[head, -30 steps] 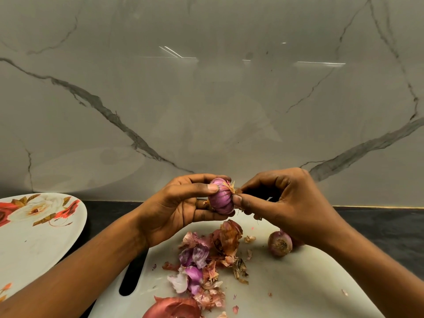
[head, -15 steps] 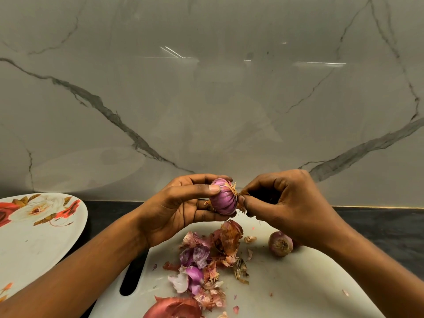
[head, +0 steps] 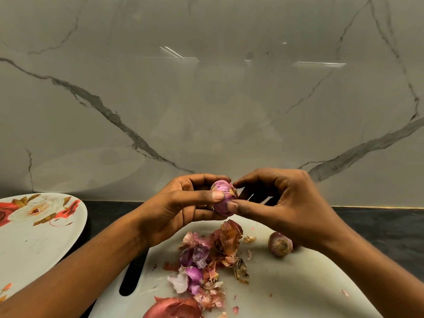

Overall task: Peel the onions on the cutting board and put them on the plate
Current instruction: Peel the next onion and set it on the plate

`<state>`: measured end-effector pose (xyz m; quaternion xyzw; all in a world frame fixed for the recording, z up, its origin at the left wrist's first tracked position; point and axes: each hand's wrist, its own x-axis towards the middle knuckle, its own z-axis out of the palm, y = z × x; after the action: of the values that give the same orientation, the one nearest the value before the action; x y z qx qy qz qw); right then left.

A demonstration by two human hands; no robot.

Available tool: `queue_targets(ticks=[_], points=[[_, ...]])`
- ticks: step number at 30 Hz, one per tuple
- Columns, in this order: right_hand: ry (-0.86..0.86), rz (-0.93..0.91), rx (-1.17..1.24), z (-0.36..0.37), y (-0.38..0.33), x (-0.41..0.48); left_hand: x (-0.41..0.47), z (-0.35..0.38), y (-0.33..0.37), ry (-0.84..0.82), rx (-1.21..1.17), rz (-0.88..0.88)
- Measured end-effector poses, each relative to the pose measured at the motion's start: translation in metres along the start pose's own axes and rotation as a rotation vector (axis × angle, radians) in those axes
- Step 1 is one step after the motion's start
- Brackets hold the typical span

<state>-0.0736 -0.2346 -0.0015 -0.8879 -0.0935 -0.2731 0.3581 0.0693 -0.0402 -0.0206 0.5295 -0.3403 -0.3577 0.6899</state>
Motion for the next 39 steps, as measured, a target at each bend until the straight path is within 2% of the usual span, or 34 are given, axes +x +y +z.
queue_targets(ticks=[10,16,23,34,39], points=[[0.006,0.063,0.000,0.0013,0.0071,0.0019,-0.0010,0.0012,0.0006,-0.015,-0.011,-0.002],[0.099,0.077,-0.016,-0.0031,0.0077,0.0042,-0.0032,0.0022,0.0038,-0.010,-0.046,-0.013],[-0.047,0.088,0.010,-0.0019,0.0058,0.0017,-0.0022,-0.0005,0.0026,0.003,-0.214,-0.036],[-0.058,0.108,0.008,0.0025,0.0054,0.0023,-0.0025,0.0015,0.0028,-0.083,-0.219,-0.049],[-0.019,0.115,0.010,0.0000,0.0056,0.0026,-0.0018,0.0011,0.0013,-0.051,-0.165,-0.074]])
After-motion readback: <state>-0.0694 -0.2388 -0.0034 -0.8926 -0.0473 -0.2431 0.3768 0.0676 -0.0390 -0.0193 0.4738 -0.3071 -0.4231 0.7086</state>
